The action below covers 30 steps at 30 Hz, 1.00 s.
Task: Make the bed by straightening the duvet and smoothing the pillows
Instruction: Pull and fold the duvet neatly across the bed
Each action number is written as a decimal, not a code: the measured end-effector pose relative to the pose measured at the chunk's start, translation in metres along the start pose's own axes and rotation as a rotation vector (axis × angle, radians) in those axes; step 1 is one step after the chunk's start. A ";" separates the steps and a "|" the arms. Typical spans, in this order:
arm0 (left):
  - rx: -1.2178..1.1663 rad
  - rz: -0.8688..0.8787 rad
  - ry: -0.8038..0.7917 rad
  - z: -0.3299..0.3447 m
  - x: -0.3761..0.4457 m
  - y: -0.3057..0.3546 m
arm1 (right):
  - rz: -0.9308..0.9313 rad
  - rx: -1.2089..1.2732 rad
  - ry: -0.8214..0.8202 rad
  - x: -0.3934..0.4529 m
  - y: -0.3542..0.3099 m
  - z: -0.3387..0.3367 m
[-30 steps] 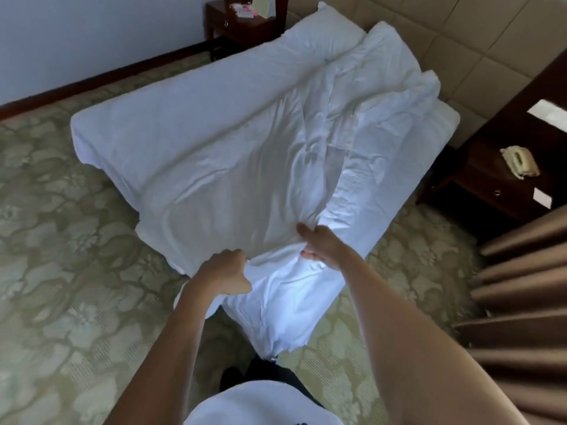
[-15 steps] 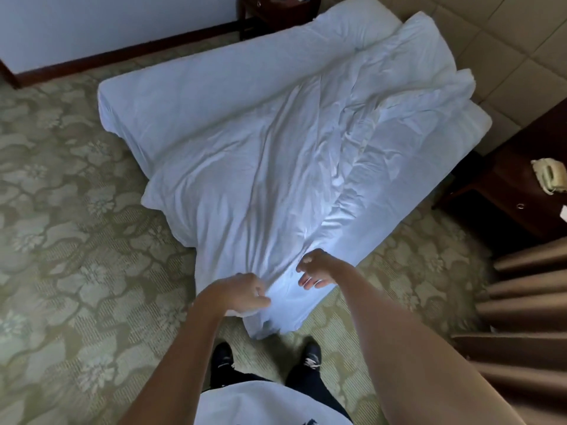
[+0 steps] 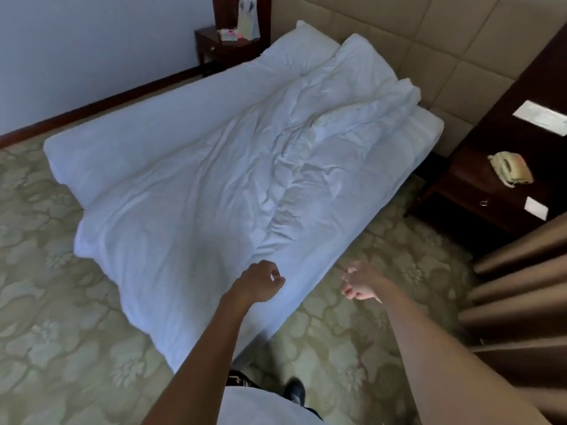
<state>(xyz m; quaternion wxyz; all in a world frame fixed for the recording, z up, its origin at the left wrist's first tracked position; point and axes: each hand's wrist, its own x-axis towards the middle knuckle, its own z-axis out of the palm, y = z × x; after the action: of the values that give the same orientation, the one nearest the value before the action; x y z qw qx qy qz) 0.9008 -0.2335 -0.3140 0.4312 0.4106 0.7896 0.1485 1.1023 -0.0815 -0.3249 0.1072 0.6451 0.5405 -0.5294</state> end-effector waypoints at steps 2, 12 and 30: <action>0.012 0.009 -0.021 0.011 0.013 0.027 | 0.028 0.070 -0.019 0.002 0.009 -0.034; 0.083 0.059 -0.015 0.014 0.115 0.122 | -0.140 -0.020 -0.023 0.059 -0.025 -0.123; -0.099 -0.015 0.185 -0.090 0.406 0.271 | -0.366 -0.197 0.115 0.283 -0.251 -0.328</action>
<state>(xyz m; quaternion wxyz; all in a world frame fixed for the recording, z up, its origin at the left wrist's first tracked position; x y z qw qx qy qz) 0.8512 0.2600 -0.3292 0.3771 0.3673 0.8209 0.2215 1.0439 0.4150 -0.3052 0.0409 0.5517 0.7029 -0.4471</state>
